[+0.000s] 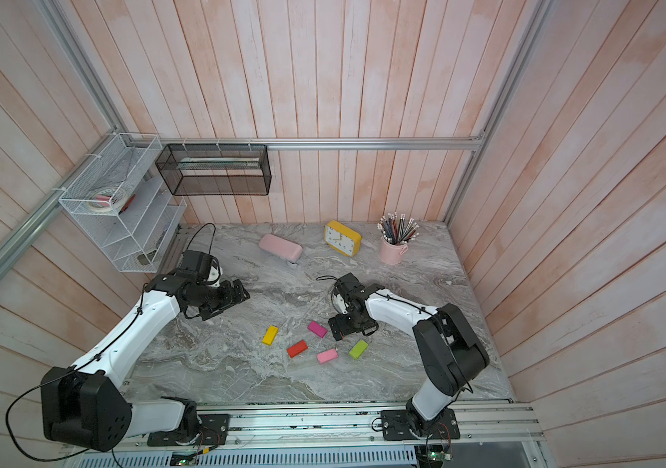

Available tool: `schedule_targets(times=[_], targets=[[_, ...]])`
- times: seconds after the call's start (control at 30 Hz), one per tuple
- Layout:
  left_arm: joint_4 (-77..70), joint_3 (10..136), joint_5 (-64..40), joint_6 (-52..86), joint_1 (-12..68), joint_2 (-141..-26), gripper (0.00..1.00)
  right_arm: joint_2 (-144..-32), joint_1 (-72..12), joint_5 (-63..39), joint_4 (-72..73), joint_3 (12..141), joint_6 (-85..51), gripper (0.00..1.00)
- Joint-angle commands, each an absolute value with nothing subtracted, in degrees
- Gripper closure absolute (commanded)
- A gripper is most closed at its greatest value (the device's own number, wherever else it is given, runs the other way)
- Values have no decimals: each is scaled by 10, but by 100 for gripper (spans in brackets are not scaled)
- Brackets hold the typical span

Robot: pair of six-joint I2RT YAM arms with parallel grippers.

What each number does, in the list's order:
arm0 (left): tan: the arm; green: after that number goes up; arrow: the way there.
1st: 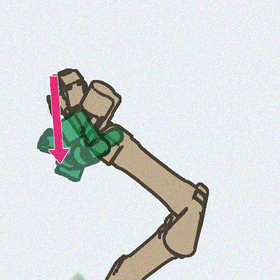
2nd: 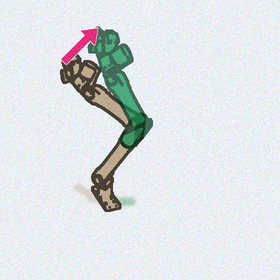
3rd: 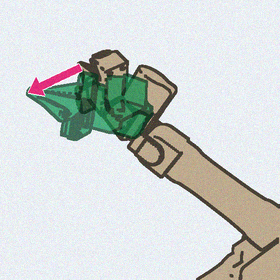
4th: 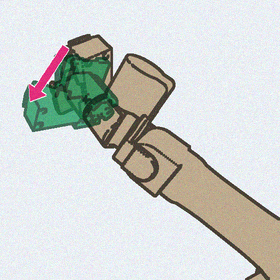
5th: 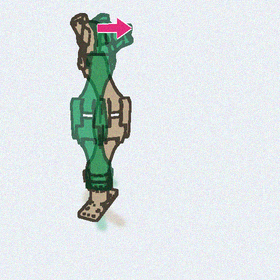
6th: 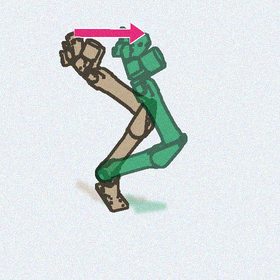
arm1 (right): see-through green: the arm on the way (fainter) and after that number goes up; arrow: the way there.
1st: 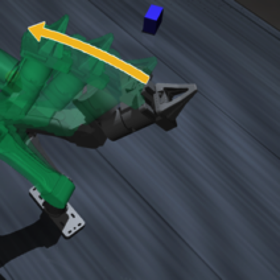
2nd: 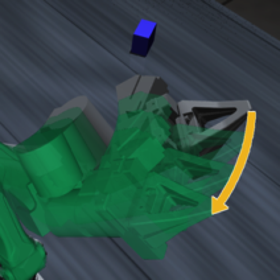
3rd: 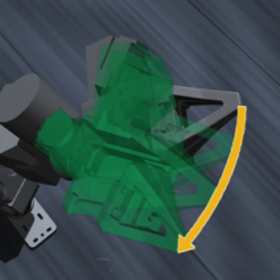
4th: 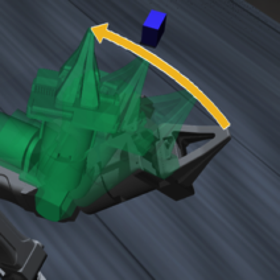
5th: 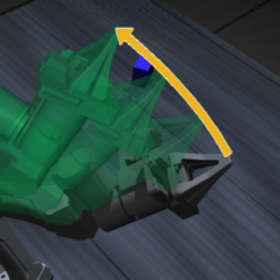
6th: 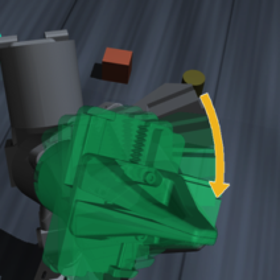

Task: Assemble the number 6 with building blocks
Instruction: Pick up the building block from the center of the board.

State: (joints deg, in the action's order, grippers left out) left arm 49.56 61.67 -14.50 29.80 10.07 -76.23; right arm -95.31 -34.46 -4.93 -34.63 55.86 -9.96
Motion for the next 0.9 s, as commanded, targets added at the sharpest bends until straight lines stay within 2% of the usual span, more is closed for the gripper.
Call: schedule_targets(times=[0.0,0.5,0.7,0.87], targets=[[493,606,-140,302,101,-749,4,-970,-348,-14,-346,569,-89,5],[487,602,-145,292,101,-756,4,-1006,-349,9,-344,607,-68,6],[486,607,-143,286,100,-760,4,-1030,-353,-9,-359,628,-69,22],[484,601,-142,286,99,-756,3,-1027,-359,-18,-367,619,-84,25]])
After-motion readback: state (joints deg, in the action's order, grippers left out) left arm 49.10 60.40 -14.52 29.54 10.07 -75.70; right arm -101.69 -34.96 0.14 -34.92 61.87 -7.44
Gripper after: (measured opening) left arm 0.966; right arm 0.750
